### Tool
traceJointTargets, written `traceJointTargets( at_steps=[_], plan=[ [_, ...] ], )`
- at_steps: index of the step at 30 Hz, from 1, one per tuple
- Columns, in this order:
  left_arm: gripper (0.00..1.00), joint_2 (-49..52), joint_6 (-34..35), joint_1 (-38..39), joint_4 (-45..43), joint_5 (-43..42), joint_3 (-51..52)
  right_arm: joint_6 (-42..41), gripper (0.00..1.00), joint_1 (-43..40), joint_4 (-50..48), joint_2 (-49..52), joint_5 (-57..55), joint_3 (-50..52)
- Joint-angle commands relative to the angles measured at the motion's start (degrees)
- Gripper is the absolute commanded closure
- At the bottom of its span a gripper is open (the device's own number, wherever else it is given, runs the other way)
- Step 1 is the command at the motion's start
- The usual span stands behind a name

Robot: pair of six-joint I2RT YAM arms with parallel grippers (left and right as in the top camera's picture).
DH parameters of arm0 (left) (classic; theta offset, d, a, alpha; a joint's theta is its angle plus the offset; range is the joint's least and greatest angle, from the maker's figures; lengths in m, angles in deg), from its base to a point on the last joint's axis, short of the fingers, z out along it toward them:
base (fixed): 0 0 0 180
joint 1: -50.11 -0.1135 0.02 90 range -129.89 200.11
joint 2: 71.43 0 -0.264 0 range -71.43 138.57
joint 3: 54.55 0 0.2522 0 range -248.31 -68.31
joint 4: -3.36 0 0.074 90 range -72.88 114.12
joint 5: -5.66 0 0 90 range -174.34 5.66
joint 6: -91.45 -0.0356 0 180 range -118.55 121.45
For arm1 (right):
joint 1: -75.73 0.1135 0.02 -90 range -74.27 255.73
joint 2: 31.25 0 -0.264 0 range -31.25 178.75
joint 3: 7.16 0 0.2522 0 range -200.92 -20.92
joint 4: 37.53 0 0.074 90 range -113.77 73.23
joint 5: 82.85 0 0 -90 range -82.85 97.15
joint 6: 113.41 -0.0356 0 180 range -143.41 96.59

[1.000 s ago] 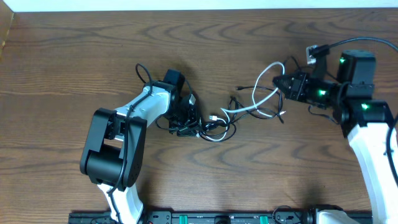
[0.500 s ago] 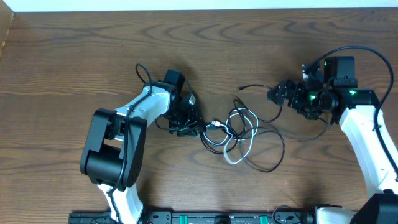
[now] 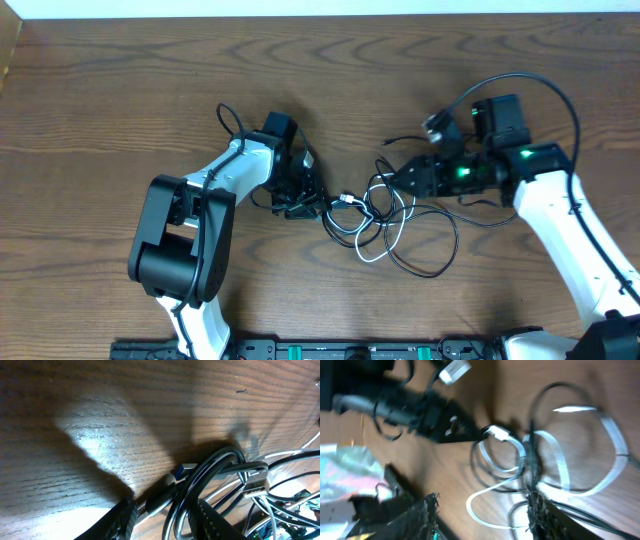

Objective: Untangle cables
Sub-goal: 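Move the right gripper back to the bundle and grasp cables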

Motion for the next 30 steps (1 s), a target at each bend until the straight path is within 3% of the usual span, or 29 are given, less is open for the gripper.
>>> traceJointTargets(
  at_steps=[1, 16, 30],
  plan=[
    [0.59, 2.8, 0.0, -0.5, -0.9, 9.6, 2.5, 0.1, 0.47, 3.5, 0.1, -0.1, 2.3, -0.6],
    [0.59, 2.8, 0.0, -0.5, -0.9, 9.6, 2.5, -13.6, 0.48, 12.3, -2.6, 0.0, -5.2, 4.0],
    [0.59, 2.8, 0.0, -0.5, -1.1, 10.4, 2.5, -23.7, 0.59, 17.2, -21.7, 0.0, -5.6, 16.6]
  ],
)
